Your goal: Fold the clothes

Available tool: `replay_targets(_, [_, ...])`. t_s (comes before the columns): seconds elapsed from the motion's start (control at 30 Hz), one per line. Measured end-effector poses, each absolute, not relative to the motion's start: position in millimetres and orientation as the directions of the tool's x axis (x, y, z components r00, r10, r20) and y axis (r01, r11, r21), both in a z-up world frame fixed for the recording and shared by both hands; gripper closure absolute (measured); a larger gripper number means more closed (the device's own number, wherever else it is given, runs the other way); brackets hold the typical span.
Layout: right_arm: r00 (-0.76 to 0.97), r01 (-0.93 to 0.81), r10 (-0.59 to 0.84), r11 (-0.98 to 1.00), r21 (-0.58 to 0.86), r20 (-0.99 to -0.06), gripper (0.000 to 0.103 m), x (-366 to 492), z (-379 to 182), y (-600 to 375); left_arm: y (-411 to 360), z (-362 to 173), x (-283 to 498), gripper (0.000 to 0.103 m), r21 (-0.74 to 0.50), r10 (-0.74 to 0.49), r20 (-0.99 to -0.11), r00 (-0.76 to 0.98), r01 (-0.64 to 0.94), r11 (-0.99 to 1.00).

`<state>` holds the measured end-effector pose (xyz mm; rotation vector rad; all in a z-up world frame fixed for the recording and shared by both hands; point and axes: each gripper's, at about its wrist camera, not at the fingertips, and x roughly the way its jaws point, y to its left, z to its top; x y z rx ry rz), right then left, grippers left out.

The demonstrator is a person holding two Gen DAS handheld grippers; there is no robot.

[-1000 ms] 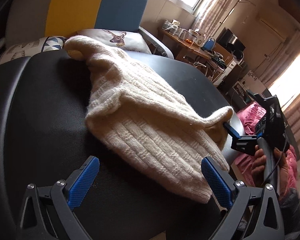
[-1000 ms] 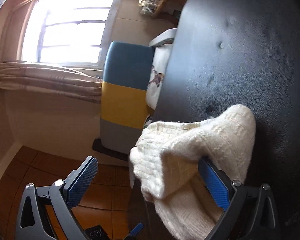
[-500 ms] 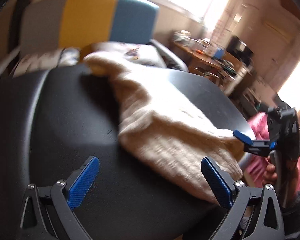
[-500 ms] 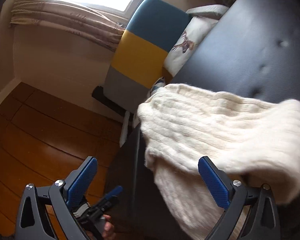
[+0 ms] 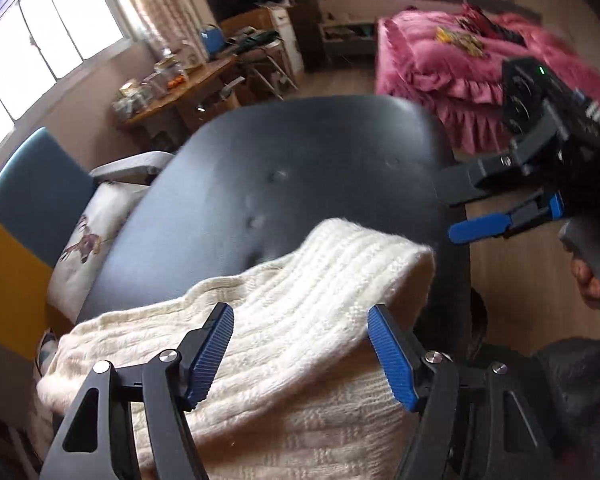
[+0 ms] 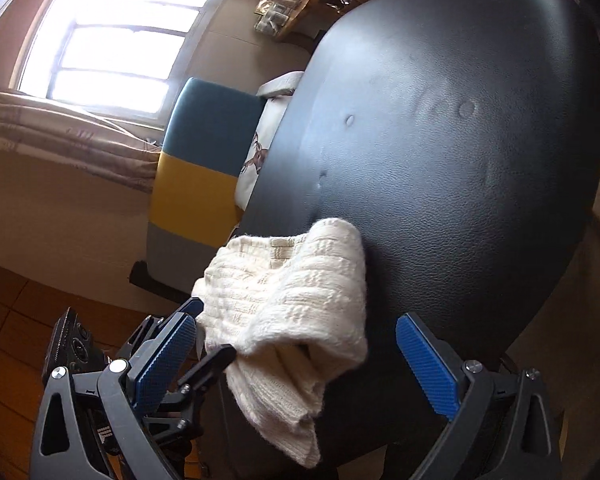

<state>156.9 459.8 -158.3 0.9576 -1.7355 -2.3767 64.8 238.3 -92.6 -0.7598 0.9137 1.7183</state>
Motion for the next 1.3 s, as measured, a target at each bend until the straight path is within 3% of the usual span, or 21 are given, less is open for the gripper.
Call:
replay_targets(0.2, [-0.807, -0.344, -0.389, -0.304, 0.888, -0.445, 0.0, 156.1, -179.8, 467.2, 265.2, -104.7, 68.6, 0.031, 0.254, 0.426, -0.863, -0.271, -0.962, -0.097])
replay_targets(0.23, [-0.805, -0.345, -0.39, -0.304, 0.888, -0.447, 0.0, 155.6, -180.7, 466.7, 270.5, -109.4, 65.9, 0.036, 0.249, 0.412, -0.872, -0.265, -0.964, -0.093])
replay_targets(0.3, [-0.803, -0.347, -0.391, -0.309, 0.886, -0.451, 0.0, 154.6, -181.8, 465.4, 279.6, -121.8, 59.5, 0.087, 0.247, 0.366, -0.89, -0.272, -0.962, -0.115])
replay_targets(0.33, [-0.801, -0.348, -0.392, -0.311, 0.885, -0.453, 0.0, 154.1, -182.3, 464.7, 281.4, -126.7, 54.3, 0.096, 0.226, 0.352, -0.898, -0.264, -0.963, -0.145])
replay_targets(0.53, [-0.809, -0.345, -0.364, -0.341, 0.874, -0.461, 0.0, 154.5, -175.1, 465.4, 236.0, -89.9, 22.8, 0.097, -0.014, 0.541, -0.819, -0.19, -0.937, -0.349])
replay_targets(0.7, [-0.797, -0.341, -0.37, -0.374, 0.862, -0.476, 0.0, 147.9, -167.4, 459.2, 140.0, -35.5, -20.8, 0.097, -0.288, 0.721, -0.66, -0.213, -0.814, -0.504])
replay_targets(0.8, [-0.782, -0.326, -0.385, -0.417, 0.848, -0.49, 0.0, 139.8, -159.4, 447.9, 69.2, -19.6, -41.6, 0.097, -0.4, 0.763, -0.576, -0.292, -0.714, -0.575])
replay_targets(0.93, [-0.751, -0.272, -0.426, -0.497, 0.824, -0.505, 0.0, 122.3, -143.4, 423.8, -15.7, -43.4, -52.3, 0.096, -0.495, 0.733, -0.577, -0.361, -0.56, -0.665])
replay_targets(1.1, [-0.681, -0.201, -0.489, -0.59, 0.782, -0.544, 0.0, 95.9, -128.6, 385.6, -81.3, -110.5, -46.5, 0.092, -0.527, 0.62, -0.703, -0.347, -0.331, -0.783])
replay_targets(1.3, [-0.571, -0.164, -0.513, -0.694, 0.701, -0.641, 0.0, 75.7, -127.6, 348.1, -124.9, -132.8, -18.5, 0.076, -0.526, 0.555, -0.732, -0.394, -0.191, -0.829])
